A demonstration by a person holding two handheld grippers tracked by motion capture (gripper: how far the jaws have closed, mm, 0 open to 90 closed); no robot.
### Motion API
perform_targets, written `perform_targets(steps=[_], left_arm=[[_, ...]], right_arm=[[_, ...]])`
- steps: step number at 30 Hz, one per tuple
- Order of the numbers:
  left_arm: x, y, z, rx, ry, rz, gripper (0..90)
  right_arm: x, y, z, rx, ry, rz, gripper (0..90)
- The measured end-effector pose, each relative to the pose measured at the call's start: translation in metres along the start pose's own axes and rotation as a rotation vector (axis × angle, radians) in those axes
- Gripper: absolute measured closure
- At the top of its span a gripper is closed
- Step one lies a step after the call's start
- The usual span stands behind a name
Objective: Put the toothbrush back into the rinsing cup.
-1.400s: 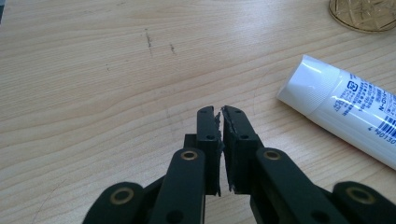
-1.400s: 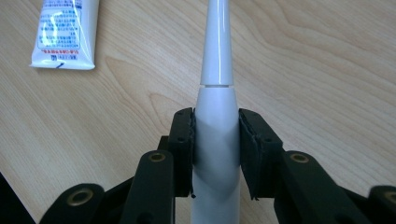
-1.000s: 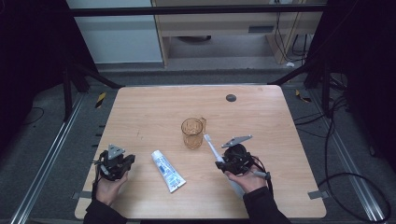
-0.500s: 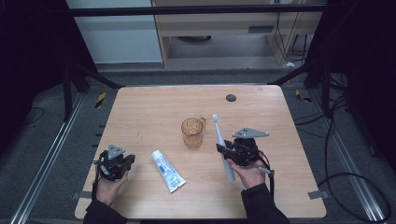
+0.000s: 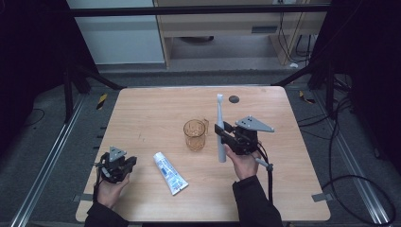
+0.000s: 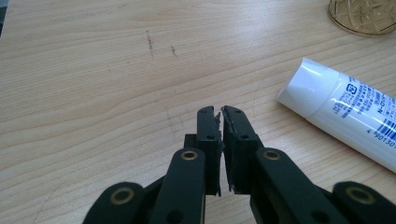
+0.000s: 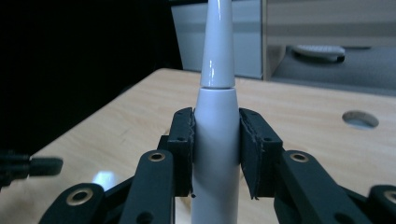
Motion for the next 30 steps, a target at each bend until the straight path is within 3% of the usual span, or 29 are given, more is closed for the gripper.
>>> perform_targets(steps=[12,21,30], left_arm=[[0.000,-0.001,0.000,0.003,0.002,-0.001,85.2],[0.000,-0.001,0.000,0.001,0.004,0.012,76.2],[0.002,-0.001,-0.002,0.007,0.026,0.023,64.3]], right_arm=[[0.018,0.036,0.004,0.028,-0.026,0.183,67.7],[0.037,0.051,0.004,0.012,-0.049,0.242,67.7],[0.057,0.054,0.004,0.014,-0.049,0.276,67.7]])
Point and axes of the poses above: each handheld gripper's, and its own axes: x roughly forward along the jaws, y roughly out of its top, z roughly to its right, the point moved 7 cm from there along x, roughly forward along the jaws, and after that the axes turned 6 degrees about z, right-handed, at the moved point
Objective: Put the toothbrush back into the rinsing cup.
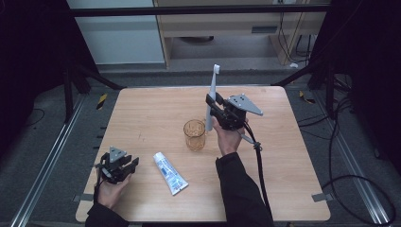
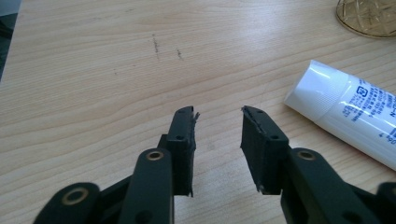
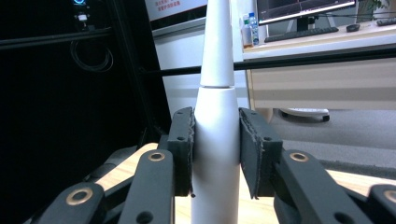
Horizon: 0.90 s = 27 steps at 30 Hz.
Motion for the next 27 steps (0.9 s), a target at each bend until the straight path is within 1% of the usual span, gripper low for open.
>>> perform_targets(steps=[3,5,7,11,15,19,22,27], left_arm=[[0.001,0.000,-0.001,0.004,0.008,0.003,59.9],[0.001,-0.001,-0.002,0.014,0.016,0.011,56.4],[0.002,-0.001,-0.003,0.012,0.023,0.009,51.7],[0.003,-0.002,-0.005,-0.001,0.034,0.008,45.6],[0.003,-0.002,-0.006,-0.009,0.042,0.016,41.6],[0.002,-0.002,-0.009,-0.031,0.052,0.018,36.6],[0.002,-0.002,-0.009,-0.031,0.063,0.018,34.3],[0.002,-0.002,-0.009,-0.028,0.061,0.017,33.0]], right_arm=[[0.004,0.001,0.000,0.005,-0.004,0.011,67.7],[0.005,0.000,0.001,0.005,-0.006,0.019,67.7],[0.007,-0.001,0.002,0.003,-0.012,0.022,67.7],[0.010,-0.004,0.002,0.000,-0.013,0.031,67.6],[0.013,-0.007,0.000,-0.003,-0.008,0.035,67.6],[0.017,-0.011,-0.003,-0.005,-0.001,0.035,67.6],[0.020,-0.014,-0.006,-0.006,0.007,0.034,67.6],[0.024,-0.020,-0.011,-0.018,0.014,0.022,67.6]])
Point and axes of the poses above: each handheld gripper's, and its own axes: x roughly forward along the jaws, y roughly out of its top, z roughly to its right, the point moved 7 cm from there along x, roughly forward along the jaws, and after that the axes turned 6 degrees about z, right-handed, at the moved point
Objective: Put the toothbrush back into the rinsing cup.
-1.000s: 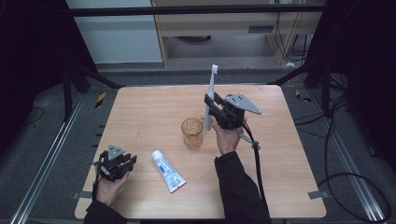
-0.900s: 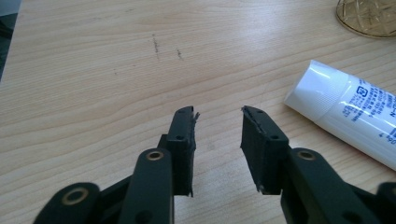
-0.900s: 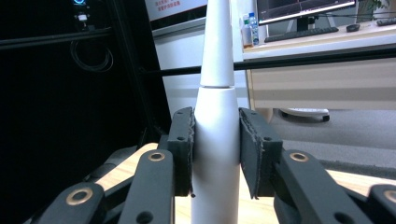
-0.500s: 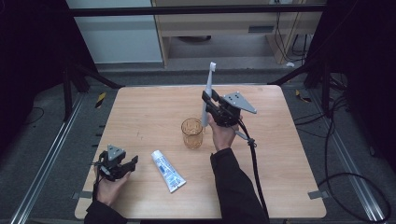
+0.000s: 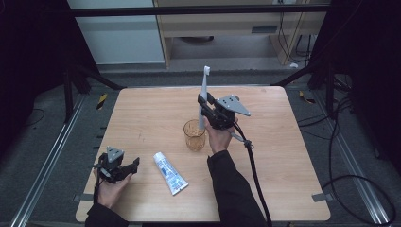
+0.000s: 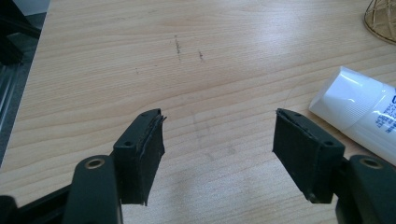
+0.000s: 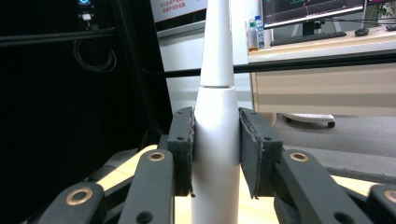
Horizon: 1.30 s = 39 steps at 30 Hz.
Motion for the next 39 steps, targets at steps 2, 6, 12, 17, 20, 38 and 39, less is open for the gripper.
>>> perform_targets(steps=[2,6,12,17,20,38,39], left_arm=[[0.000,0.000,0.000,-0.001,0.001,0.001,32.6],[0.000,0.000,0.000,-0.002,0.001,0.001,31.1],[0.001,0.000,0.000,-0.001,0.004,0.000,30.1],[0.001,-0.001,0.000,0.002,0.006,-0.003,29.7],[0.001,-0.001,0.000,0.004,0.007,-0.004,29.6],[0.001,-0.001,0.000,0.012,0.011,-0.005,29.0],[0.001,-0.001,0.000,0.011,0.011,-0.005,29.0]], right_arm=[[0.001,-0.002,-0.001,-0.003,0.002,-0.005,67.6],[0.002,-0.009,-0.002,0.005,0.005,-0.013,67.6],[0.003,-0.021,-0.003,0.009,0.015,-0.034,67.6],[0.004,-0.033,-0.005,0.015,0.021,-0.054,67.6],[0.004,-0.038,-0.006,0.016,0.023,-0.064,67.6],[-0.001,-0.067,-0.006,-0.002,0.022,-0.123,67.5],[-0.001,-0.068,-0.006,-0.004,0.023,-0.129,67.5]])
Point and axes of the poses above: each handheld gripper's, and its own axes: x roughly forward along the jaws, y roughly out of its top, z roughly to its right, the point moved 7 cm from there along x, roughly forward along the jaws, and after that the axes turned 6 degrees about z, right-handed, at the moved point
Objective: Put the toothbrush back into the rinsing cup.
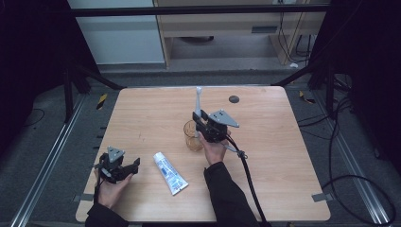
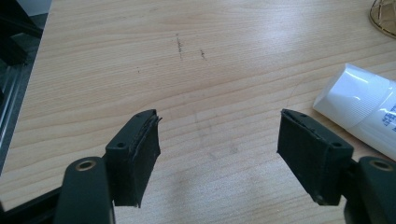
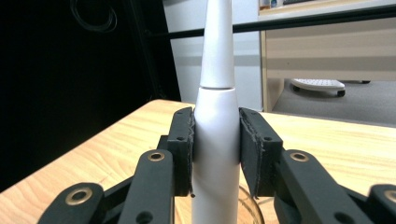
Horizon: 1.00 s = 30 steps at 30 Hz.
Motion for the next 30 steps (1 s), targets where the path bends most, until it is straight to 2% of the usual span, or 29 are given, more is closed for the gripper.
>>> perform_targets(steps=[12,20,30], left_arm=[[0.000,0.000,0.001,0.003,-0.001,-0.003,29.0],[0.000,0.000,0.001,0.002,-0.001,-0.004,28.9],[0.000,0.000,0.001,0.001,-0.002,-0.004,28.6]], right_arm=[[-0.003,-0.016,0.004,-0.008,-0.006,-0.066,67.4],[-0.006,-0.022,0.008,-0.032,-0.012,-0.106,67.3],[-0.008,-0.024,0.005,-0.052,0.000,-0.133,66.7]])
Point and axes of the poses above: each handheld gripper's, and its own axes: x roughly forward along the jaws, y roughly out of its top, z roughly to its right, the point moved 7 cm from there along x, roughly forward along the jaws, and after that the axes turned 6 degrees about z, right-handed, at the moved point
